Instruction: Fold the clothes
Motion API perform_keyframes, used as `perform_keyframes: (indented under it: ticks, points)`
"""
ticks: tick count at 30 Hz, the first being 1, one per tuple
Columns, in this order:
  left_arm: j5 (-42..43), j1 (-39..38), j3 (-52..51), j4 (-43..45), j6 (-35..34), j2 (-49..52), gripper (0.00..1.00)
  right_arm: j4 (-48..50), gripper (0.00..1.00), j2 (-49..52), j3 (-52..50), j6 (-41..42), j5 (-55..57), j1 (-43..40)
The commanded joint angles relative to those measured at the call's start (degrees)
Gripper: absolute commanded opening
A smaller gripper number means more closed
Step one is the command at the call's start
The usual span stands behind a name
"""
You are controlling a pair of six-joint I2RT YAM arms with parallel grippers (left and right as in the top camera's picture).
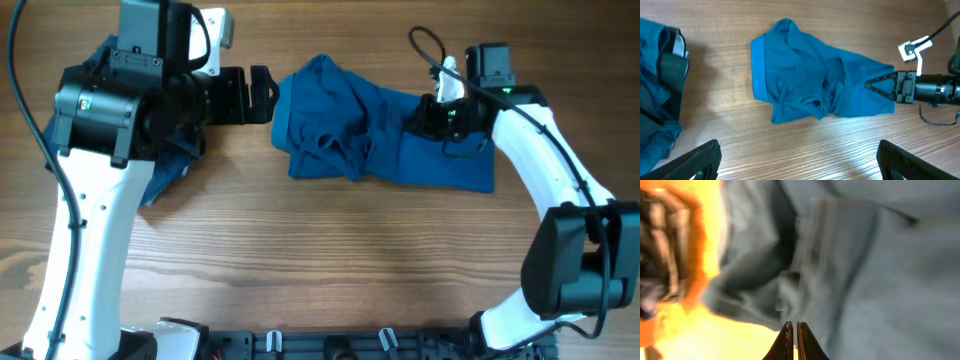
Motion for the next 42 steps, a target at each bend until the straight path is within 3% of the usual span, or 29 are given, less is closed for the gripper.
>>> perform_keyframes:
  ticks: [1, 5, 8, 12, 17, 20, 23, 25, 31, 42]
  points:
    - [-0.5, -0.1, -3.7, -0.1, -1.0, 0.4, 1.00, 1.3, 0.04, 4.0, -1.5, 7.4, 10.3, 3.5]
    - [-0.5, -0.1, -8.6, 0.1, -5.2, 0.4, 1.00, 7.8, 0.04, 9.2, -1.9, 13.1, 9.2, 6.4]
    - [0.0, -0.1, -14.7, 3.0, -10.7, 0.4, 1.00, 21.5, 0.04, 10.5, -1.9, 8.3, -9.2, 7.8]
    - [2.4, -0.1, -23.0, 10.6, -14.3, 0.5, 1.00, 28.4, 0.04, 6.4, -0.6, 6.3, -19.1, 5.9]
    - [4.9, -0.1, -34.0, 26.5, -16.7, 1.5, 1.00, 25.2, 0.04, -3.9, -0.1, 4.6, -19.5, 0.3]
    - [4.3, -0.1, -40.1, 40.5, -16.7, 4.0, 1.00, 19.3, 0.04, -9.3, -0.1, 1.0, -19.5, -1.8]
    - [4.3, 0.1, -42.2, 49.5, -16.7, 10.0, 1.00, 11.8, 0.04, -12.2, -0.1, -2.2, -19.0, -2.0]
    - [9.3, 1.1, -42.1, 54.7, -16.6, 17.2, 1.00, 5.5, 0.04, -13.0, -0.1, -5.9, -18.9, -1.9]
    - [20.0, 4.9, -41.9, 62.6, -16.5, 26.8, 1.00, -3.7, 0.04, -13.0, -0.1, -9.9, -14.9, -1.9]
    - [37.2, 3.2, -41.9, 76.1, -16.5, 36.6, 1.00, -5.3, 0.04, -13.0, -0.1, -9.9, -13.3, -1.9]
